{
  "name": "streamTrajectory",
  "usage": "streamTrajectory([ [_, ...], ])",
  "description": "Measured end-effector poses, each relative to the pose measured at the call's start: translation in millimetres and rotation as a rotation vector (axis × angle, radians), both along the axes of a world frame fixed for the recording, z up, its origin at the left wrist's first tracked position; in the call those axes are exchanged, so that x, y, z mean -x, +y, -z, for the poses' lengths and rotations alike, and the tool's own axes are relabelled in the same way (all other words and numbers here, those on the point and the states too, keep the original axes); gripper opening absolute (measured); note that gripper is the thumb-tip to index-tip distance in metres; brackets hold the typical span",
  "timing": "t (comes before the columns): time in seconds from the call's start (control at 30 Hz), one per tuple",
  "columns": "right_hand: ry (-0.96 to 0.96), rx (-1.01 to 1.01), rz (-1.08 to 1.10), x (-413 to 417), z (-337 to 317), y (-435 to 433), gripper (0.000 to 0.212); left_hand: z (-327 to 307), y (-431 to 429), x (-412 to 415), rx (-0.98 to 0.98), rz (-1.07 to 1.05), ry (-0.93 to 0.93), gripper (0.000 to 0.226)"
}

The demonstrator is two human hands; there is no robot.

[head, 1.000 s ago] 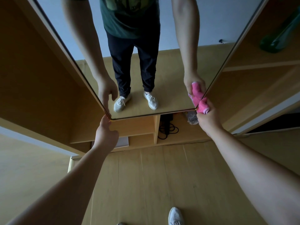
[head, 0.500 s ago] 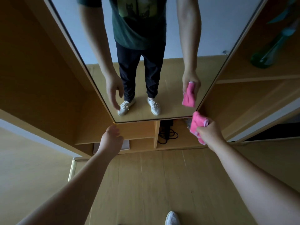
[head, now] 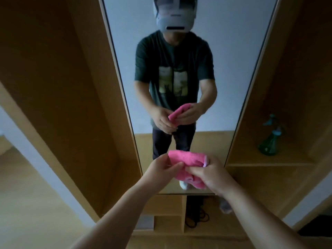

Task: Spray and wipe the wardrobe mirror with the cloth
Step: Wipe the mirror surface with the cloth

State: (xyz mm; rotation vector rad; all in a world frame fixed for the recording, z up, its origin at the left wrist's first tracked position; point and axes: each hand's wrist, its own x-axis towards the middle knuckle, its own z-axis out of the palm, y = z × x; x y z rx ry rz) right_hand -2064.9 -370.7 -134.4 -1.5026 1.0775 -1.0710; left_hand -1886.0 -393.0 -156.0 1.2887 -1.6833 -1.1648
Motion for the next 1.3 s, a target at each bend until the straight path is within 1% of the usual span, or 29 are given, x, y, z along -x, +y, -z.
streamTrajectory([
  [0.07, -0.008, 0.109, -0.042, -9.2, -36.3, -2.2, 0.034, -36.0, 1.4, -4.7, 0.061, -0.063, -0.004, 0.015],
  [0.13, 0.017, 0.189, -0.040, -14.1, -66.5, -5.3, 0.036, -69.1, 4.9, -12.0, 0.126, -0.107, -0.003, 0.012],
  [0.23, 0.015, 0.263, -0.039, -14.6, -103.9, -9.9, 0.028, -114.7, 12.0, -26.9, 0.194, -0.127, 0.051, 0.012],
  [0.4, -0.027, 0.379, -0.032, -23.0, -161.1, -17.5, 0.015, -180.7, 22.3, -48.3, 0.277, -0.049, 0.111, 0.032],
  [0.47, -0.044, 0.454, -0.010, -33.0, -186.6, -18.2, 0.006, -204.9, 25.9, -49.8, 0.320, -0.041, 0.172, 0.035],
  [0.53, -0.052, 0.529, -0.007, -43.7, -211.7, -16.8, 0.005, -227.8, 29.3, -49.2, 0.348, -0.103, 0.255, 0.040],
  [0.6, -0.024, 0.585, -0.009, -52.5, -234.7, -17.4, 0.008, -249.5, 30.1, -52.5, 0.367, -0.191, 0.315, 0.046],
  [0.67, 0.021, 0.630, 0.006, -58.2, -255.8, -21.3, 0.012, -271.2, 28.8, -61.5, 0.403, -0.243, 0.324, 0.043],
  [0.73, 0.055, 0.688, -0.008, -63.8, -277.4, -25.4, 0.010, -295.2, 25.0, -74.7, 0.440, -0.284, 0.354, 0.033],
  [0.8, 0.042, 0.707, -0.033, -69.6, -299.4, -28.2, 0.009, -321.8, 18.4, -90.2, 0.508, -0.343, 0.367, 0.021],
  [0.87, 0.045, 0.734, 0.015, -73.5, -320.2, -32.5, 0.019, -351.0, 10.6, -105.6, 0.603, -0.416, 0.363, 0.013],
  [0.93, 0.050, 0.765, 0.102, -75.1, -340.0, -37.5, 0.015, -381.3, 1.6, -120.7, 0.688, -0.482, 0.367, 0.010],
  [1.07, 0.047, 0.860, 0.217, -69.7, -369.2, -41.1, 0.011, -440.7, -22.9, -140.2, 0.796, -0.582, 0.328, 0.020],
  [1.17, 0.069, 0.935, 0.350, -61.2, -376.3, -40.0, 0.010, -477.1, -44.7, -137.6, 0.809, -0.664, 0.320, 0.026],
  [1.23, 0.044, 0.954, 0.377, -54.2, -375.4, -37.3, 0.016, -495.7, -57.5, -128.2, 0.805, -0.702, 0.312, 0.028],
  [1.3, 0.080, 0.975, 0.413, -44.2, -372.8, -34.2, 0.022, -512.0, -66.6, -117.8, 0.750, -0.735, 0.324, 0.026],
])
